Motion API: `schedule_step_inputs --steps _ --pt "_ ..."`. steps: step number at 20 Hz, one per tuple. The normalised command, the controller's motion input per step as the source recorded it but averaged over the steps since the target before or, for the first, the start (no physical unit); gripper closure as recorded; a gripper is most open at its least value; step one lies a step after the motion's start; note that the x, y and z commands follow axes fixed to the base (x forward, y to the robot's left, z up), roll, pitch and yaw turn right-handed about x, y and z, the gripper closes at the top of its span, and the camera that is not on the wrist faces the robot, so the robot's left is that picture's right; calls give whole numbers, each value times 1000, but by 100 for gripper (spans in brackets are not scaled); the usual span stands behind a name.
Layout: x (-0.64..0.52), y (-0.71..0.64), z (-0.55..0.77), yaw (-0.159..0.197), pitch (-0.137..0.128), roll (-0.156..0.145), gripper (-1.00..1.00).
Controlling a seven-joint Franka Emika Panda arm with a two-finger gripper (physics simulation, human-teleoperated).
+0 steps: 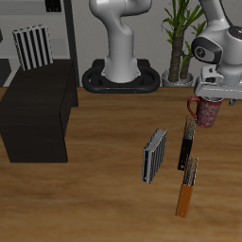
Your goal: Place the right striped book upright on top of the shelf and place the red mug on top of the shelf
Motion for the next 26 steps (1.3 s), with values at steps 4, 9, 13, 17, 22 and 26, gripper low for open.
schedule_step_inputs --steps 4,9,13,17,22,26 --pt "46 -91 54 -8 -4 -5 100" --pt "79 -149 170 32 -38 12 100" --pt "165 -274 101 86 -31 -2 100" --pt "129 -408 353 35 -44 -26 100" --pt "96 -582 640 -18 -88 -64 100" --pt "-8 -449 466 -19 -43 -53 100"
